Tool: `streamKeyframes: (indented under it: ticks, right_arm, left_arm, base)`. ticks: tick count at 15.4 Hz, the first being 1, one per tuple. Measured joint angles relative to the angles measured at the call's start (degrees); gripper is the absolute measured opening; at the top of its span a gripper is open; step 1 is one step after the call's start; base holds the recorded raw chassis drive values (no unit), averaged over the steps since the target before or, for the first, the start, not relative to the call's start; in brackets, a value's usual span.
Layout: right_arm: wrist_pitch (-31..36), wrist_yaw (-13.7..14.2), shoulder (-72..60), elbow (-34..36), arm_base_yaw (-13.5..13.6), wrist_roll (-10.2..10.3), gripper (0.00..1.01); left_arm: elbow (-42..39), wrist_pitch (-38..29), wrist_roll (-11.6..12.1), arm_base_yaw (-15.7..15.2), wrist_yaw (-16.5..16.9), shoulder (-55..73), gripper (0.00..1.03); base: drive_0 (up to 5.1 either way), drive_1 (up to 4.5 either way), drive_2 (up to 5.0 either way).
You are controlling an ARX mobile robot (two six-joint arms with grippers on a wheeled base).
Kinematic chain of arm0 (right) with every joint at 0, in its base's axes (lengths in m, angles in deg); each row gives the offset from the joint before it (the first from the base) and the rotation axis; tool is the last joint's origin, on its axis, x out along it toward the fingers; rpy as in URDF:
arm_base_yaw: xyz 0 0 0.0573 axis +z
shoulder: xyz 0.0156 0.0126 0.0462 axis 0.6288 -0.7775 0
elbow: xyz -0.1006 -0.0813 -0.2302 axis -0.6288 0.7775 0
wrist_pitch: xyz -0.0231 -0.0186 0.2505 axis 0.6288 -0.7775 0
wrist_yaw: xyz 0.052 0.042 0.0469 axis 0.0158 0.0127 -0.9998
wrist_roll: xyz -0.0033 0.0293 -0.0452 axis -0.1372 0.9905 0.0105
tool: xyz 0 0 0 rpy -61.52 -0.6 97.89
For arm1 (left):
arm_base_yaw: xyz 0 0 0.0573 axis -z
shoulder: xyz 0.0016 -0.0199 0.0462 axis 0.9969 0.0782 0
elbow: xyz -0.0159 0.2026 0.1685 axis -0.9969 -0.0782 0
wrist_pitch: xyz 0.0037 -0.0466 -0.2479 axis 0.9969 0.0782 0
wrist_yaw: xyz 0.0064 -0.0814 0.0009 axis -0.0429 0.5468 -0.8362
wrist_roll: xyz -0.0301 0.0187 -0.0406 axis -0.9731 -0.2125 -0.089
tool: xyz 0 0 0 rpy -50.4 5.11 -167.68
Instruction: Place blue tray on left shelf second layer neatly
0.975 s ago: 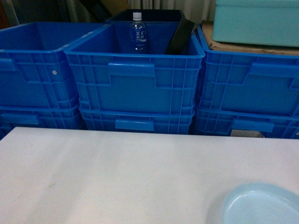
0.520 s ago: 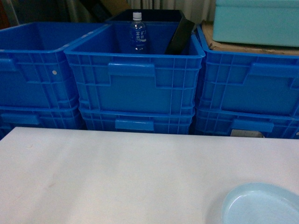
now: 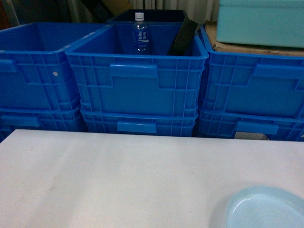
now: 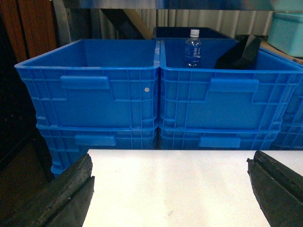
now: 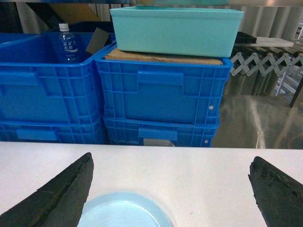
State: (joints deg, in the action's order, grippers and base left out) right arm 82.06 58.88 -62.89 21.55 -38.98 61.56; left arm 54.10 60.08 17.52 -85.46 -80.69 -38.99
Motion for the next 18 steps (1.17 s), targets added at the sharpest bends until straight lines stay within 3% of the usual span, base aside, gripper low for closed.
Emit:
streamKeyframes:
  ticks: [1, 2, 3, 4, 5, 6, 7, 8, 9, 10, 12, 14, 18]
  right_arm:
    - [0.2, -0.3, -0.2, 0.0, -0.1, 0.2, 0.98]
    - [5.1, -6.8, -6.6, -0.1, -3.9, 2.5, 0.98]
    - [8.9, -13.7, -19.0, -1.6, -10.2, 6.1, 0.98]
    - [10.4, -21.7, -33.0, -6.4, -14.4, 10.3, 0.98]
    - [6.8, -29.3, -44.3, -14.5, -15.5, 13.4, 0.98]
    - [0.5, -37.0, -54.7, -23.2, -16.3, 15.2, 0.98]
    - [-5.2, -43.6, -63.7, -29.7, -16.3, 15.1, 0.98]
    - [-9.6, -47.3, -71.2, -33.9, -16.2, 13.8, 0.98]
    - [-14.8, -46.9, -84.6, -39.0, -17.5, 6.8, 0.98]
    - [-15.6, -42.5, -93.9, -39.3, -21.9, -5.0, 0.98]
    - [-14.7, -41.4, -96.4, -39.3, -24.2, -11.4, 0.98]
    - [-14.3, -41.1, -99.8, -39.3, -25.2, -13.2, 0.98]
    - [-12.3, -41.3, -105.0, -39.0, -26.7, -14.2, 0.98]
  left_arm:
    - [0.0, 0.0, 0.0, 0.0, 0.0, 0.0, 0.98]
    - [0.0, 0.0, 0.0, 0.0, 0.0, 0.0, 0.98]
    - [0.0, 0.0, 0.0, 0.0, 0.0, 0.0, 0.98]
    - [0.0, 0.0, 0.0, 0.0, 0.0, 0.0, 0.98]
    - [0.0, 0.0, 0.0, 0.0, 0.0, 0.0, 0.98]
    - [0.0, 0.0, 0.0, 0.0, 0.0, 0.0, 0.98]
    - [0.0, 0.0, 0.0, 0.0, 0.0, 0.0, 0.98]
    - [0.0, 0.0, 0.0, 0.0, 0.0, 0.0, 0.98]
    - [0.0, 0.0, 0.0, 0.0, 0.0, 0.0, 0.98]
    - [0.0, 0.0, 0.0, 0.0, 0.0, 0.0, 0.98]
    - [0.0, 0.0, 0.0, 0.0, 0.0, 0.0, 0.98]
    - [0.0, 0.0, 0.0, 0.0, 0.0, 0.0, 0.98]
    - [0.0, 0.0, 0.0, 0.0, 0.0, 0.0, 0.98]
  base:
    - [0.0, 0.00, 0.0]
    - [0.0, 0.00, 0.0]
    - [0.0, 0.00, 0.0]
    - [0.0, 0.00, 0.0]
    - [0.0, 0.00, 0.0]
    - [0.0, 0.00, 0.0]
    - [0.0, 0.00, 0.0]
    - [0.0, 0.00, 0.0]
    - [0.0, 0.00, 0.0]
    - [0.0, 0.00, 0.0]
    - [0.0, 0.00, 0.0]
    - [0.0, 0.00, 0.0]
    - [0.0, 0.00, 0.0]
